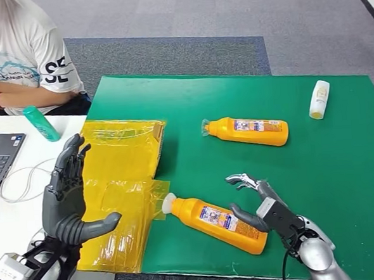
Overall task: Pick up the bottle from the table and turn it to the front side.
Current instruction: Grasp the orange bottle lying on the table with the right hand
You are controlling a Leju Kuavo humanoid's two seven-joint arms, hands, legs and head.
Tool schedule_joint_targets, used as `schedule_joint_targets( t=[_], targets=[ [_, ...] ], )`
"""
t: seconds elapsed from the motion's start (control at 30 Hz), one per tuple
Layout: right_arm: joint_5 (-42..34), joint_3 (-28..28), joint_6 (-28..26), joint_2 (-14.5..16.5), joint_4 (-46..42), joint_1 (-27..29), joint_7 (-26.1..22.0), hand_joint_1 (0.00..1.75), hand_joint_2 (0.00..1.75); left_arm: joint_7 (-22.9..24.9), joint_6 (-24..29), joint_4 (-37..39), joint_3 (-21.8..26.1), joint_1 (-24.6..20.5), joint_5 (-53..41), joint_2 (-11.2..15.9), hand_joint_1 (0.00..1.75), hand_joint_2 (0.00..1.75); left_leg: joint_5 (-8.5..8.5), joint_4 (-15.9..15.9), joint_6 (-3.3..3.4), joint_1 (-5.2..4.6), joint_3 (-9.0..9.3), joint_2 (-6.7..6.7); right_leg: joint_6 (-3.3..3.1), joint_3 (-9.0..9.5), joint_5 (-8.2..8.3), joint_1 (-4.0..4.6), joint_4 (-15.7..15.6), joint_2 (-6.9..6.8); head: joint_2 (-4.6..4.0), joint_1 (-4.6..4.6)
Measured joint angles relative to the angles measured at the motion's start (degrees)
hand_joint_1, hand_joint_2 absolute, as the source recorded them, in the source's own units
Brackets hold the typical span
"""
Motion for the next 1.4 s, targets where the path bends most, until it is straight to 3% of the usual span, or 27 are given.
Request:
schedule_joint_targets(
  t=[0.03, 0.07, 0.3, 0.6, 0.77, 0.9, 1.07, 1.2, 1.4],
  targets=[
    [0.5, -0.09, 0.04, 0.01, 0.0, 0.06, -0.02, 0.01, 1.75, 0.0, -0.02, 0.03, 0.0, 0.0, 0.0, -0.03, 0.0, 1.75, 0.0, 0.0, 0.0, 0.0, 0.0, 0.0, 0.0, 0.0, 0.0, 0.0, 0.0, 0.0, 0.01, 0.01],
    [1.04, -0.14, 0.05, 0.01, -0.01, 0.1, -0.06, 0.0, 1.75, 0.0, -0.07, 0.06, 0.0, 0.01, 0.0, -0.04, 0.0, 1.75, 0.0, 0.0, 0.0, 0.0, 0.0, 0.0, -0.01, 0.0, -0.01, 0.01, 0.0, 0.0, 0.01, 0.01],
    [2.52, -0.16, 1.1, -0.37, -1.02, 0.08, 0.05, 0.0, 1.75, 0.0, -0.53, 0.47, 0.0, 0.06, 0.02, -0.11, 0.0, 1.75, 0.0, 0.0, 0.0, 0.0, 0.0, 0.0, -0.01, 0.0, -0.01, 0.0, 0.0, 0.0, -0.01, 0.01],
    [0.46, -0.03, 4.82, -5.99, -0.64, -1.3, 2.47, 0.0, 1.75, 0.0, -0.78, 1.21, 0.01, -0.4, 0.98, 0.05, 0.0, 1.75, -0.01, 0.0, 0.02, -0.01, -0.01, -0.01, 0.04, 0.02, 0.02, -0.04, 0.0, -0.01, -0.01, 0.02],
    [0.49, 0.16, 5.22, -6.98, -0.29, -1.72, 2.85, 0.0, 1.75, 0.0, -0.79, 1.43, 0.01, -0.59, 1.23, 0.08, 0.0, 1.75, 0.0, 0.0, 0.01, -0.02, -0.01, -0.01, 0.05, 0.02, 0.02, -0.05, 0.0, -0.01, 0.0, 0.01],
    [-1.91, 3.77, 8.79, -14.59, 2.66, -5.14, 4.9, 0.0, 1.75, 0.0, -0.79, 3.15, 0.0, -2.45, 2.56, 0.55, 0.0, 1.75, 0.01, 0.0, 0.02, -0.02, -0.01, -0.01, 0.06, 0.02, 0.03, -0.05, 0.0, -0.01, 0.0, 0.01],
    [-5.25, 7.75, 11.65, -20.61, 4.8, -7.86, 5.82, 0.0, 1.75, 0.0, -0.92, 4.74, 0.0, -4.58, 3.14, 0.83, 0.0, 1.75, 0.01, 0.0, 0.02, -0.04, -0.01, -0.01, 0.09, 0.03, 0.05, -0.08, 0.0, -0.01, 0.01, 0.01],
    [-6.68, 10.67, 11.79, -23.14, 6.36, -9.02, 6.45, 0.0, 1.75, 0.0, -1.11, 5.98, 0.0, -5.84, 3.37, 0.85, 0.0, 1.75, 0.01, 0.0, 0.02, -0.04, -0.01, -0.01, 0.09, 0.02, 0.05, -0.08, 0.0, -0.01, 0.0, 0.02],
    [-8.01, 14.39, 11.03, -24.45, 9.12, -10.72, 6.51, 0.0, 1.75, 0.0, -1.44, 8.34, 0.0, -7.65, 3.65, 0.77, 0.0, 1.75, 0.02, 0.0, 0.01, -0.04, 0.0, 0.0, 0.09, 0.01, 0.05, -0.07, 0.0, 0.01, 0.0, 0.01]
  ],
)
